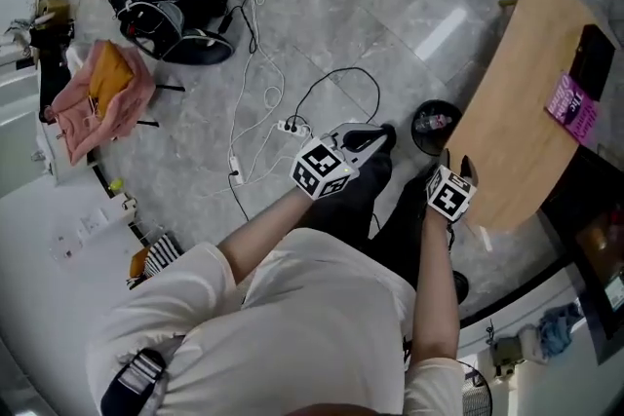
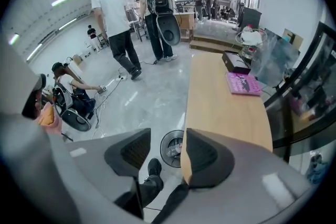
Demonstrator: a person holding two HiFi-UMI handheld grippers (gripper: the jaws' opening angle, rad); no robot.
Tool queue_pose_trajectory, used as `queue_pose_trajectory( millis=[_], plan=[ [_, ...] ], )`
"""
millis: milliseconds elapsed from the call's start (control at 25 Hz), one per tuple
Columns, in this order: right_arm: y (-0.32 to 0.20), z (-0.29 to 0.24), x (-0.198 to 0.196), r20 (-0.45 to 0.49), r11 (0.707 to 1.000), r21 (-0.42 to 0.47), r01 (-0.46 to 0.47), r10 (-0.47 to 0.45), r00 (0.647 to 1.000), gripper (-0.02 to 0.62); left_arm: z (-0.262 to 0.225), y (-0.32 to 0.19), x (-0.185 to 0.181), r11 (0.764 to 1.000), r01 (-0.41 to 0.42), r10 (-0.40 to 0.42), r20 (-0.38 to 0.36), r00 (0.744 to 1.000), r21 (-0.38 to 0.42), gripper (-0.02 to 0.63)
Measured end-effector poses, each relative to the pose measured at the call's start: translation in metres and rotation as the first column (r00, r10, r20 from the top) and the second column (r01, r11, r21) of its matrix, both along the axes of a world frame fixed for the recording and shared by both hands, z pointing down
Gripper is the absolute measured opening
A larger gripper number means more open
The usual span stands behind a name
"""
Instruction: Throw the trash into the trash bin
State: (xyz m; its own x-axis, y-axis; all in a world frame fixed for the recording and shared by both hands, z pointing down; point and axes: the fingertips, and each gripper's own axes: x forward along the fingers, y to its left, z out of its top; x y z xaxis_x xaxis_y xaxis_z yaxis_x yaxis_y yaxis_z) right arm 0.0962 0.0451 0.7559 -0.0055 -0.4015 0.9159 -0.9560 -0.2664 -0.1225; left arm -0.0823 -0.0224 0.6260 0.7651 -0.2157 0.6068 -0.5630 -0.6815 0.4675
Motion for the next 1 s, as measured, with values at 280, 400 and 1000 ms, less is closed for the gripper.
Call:
queue_pose_trajectory(
  millis=[280, 400, 1000],
  plan=[
    [-0.012, -0.111, 0.008, -0.073, 0.985, 0.136, 0.103, -0.094, 0.993, 0.161, -0.080, -0.017, -0.003, 0.996, -0.023, 0.024, -0.019, 1.000, 0.081, 0.006],
    [-0.008, -0.159, 0.013, -0.099, 0.975, 0.187, 0.120, -0.103, 0.990, 0.118, -0.112, -0.015, 0.002, 0.994, -0.045, 0.048, -0.035, 0.998, 0.099, 0.006],
    [0.004, -0.372, 0.093, -0.164, 0.844, 0.534, 0.049, 0.046, 0.985, 0.011, -0.265, -0.012, 0.050, 0.968, -0.044, 0.084, -0.150, 0.985, 0.247, 0.006]
  ],
)
